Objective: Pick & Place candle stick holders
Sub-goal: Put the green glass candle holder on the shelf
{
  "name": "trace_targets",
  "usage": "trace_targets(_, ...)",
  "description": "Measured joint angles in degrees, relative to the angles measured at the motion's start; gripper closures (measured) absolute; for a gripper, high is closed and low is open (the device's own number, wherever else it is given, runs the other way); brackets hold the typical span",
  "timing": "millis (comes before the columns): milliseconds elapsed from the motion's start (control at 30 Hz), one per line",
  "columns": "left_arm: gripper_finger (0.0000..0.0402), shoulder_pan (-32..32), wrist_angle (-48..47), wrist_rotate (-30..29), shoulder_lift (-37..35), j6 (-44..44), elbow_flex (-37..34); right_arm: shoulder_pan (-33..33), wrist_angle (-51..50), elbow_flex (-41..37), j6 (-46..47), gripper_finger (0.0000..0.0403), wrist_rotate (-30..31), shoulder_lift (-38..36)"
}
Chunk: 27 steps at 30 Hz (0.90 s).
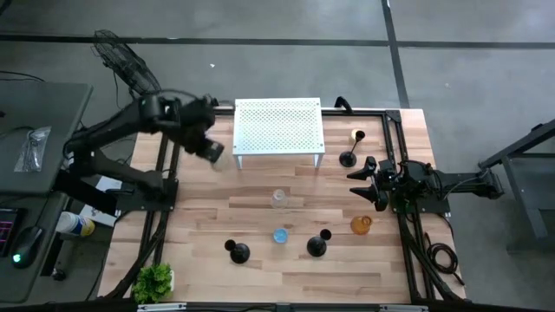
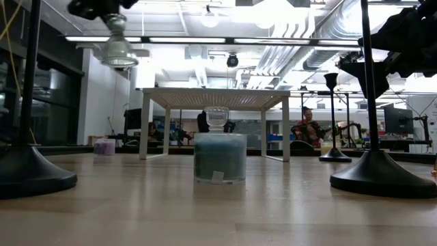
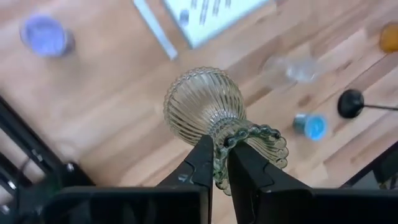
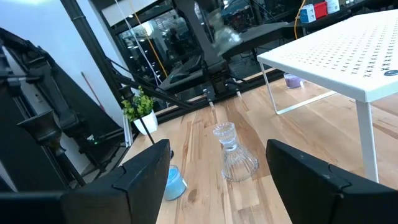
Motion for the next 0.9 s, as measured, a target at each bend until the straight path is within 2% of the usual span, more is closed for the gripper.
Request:
trace_targets(267,0.0382,13.76,-2.82,1.23,12.7,17.38,17.16,-0.02,0.0,-0.01,0.0,0.0143,-0.01,0.0)
trace_targets(500,0.0382,22.31,-4.51,2.82,24.96,26.44,31.26,-0.01,-0.01,0.01,0.0,0.0143,0.0,0.0)
trace_targets(633,0.0382,25.2,-4.75,4.04,30.13,29.52,34.76,-0.01,0.0,0.01,0.01,0.0143,0.01,0.0)
trace_targets(900,0.0382,27.16,-3.14,5.39,35.97,32.45,35.67,0.0,0.0,0.01,0.0,0.0143,0.01,0.0)
